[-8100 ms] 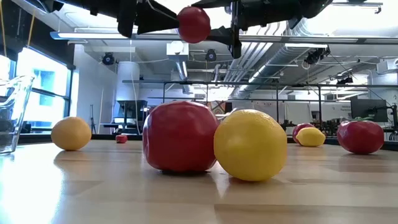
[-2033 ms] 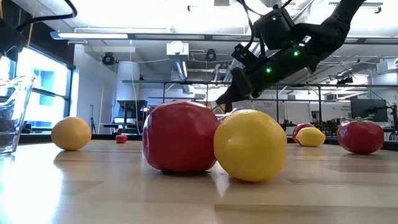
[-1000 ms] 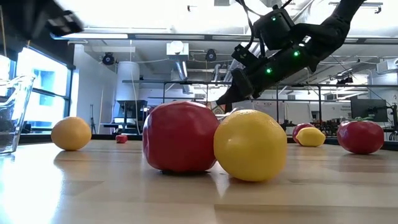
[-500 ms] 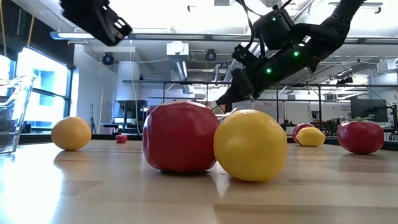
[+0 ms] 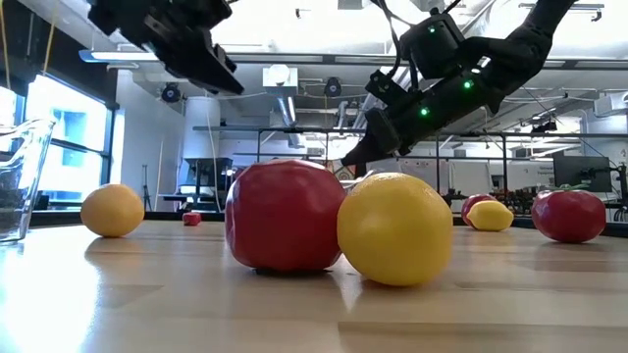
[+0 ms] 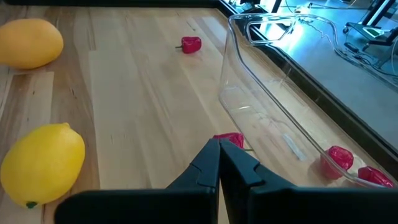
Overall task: Sort produce into baskets
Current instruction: Put the yellow lemon into the bottom right transparent bin
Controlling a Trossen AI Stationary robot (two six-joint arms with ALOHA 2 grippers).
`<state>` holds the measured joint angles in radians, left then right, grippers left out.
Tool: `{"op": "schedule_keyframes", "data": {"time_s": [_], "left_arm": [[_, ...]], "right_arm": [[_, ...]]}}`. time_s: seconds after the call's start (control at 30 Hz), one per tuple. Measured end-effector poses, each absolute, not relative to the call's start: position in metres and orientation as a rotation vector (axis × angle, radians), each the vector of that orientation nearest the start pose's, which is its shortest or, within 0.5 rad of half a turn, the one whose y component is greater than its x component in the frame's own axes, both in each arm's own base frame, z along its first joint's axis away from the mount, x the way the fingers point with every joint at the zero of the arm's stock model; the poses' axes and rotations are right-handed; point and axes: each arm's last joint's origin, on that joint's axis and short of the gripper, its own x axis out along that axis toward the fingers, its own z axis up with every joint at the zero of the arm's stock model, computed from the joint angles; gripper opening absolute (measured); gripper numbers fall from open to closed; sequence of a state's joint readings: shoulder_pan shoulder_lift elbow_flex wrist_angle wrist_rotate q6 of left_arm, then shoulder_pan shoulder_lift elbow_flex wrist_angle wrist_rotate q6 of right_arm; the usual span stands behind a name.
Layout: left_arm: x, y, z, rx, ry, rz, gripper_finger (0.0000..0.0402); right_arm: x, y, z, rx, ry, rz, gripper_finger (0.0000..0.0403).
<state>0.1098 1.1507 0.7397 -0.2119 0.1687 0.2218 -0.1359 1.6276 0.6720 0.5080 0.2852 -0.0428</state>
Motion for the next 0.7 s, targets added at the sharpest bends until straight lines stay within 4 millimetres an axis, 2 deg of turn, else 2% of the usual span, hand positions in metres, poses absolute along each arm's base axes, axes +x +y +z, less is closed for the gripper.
{"op": "schedule_keyframes", "data": {"time_s": [0.17, 0.37, 0.7], "left_arm": [[0.237, 0.035, 0.232, 0.143, 0.547, -0.006, 0.0], [0.236, 0.047, 0.228, 0.164, 0.478, 0.145, 0.0], [0.232, 0.053, 0.221, 0.164, 0.552, 0.189, 0.0]], "right_arm": [[0.307, -0.05, 0.159, -0.076, 0.469, -0.404, 0.0], [0.307, -0.05, 0.159, -0.075, 0.469, -0.404, 0.0], [0.307, -0.05, 0.159, -0.057, 0.465, -0.408, 0.0]]}}
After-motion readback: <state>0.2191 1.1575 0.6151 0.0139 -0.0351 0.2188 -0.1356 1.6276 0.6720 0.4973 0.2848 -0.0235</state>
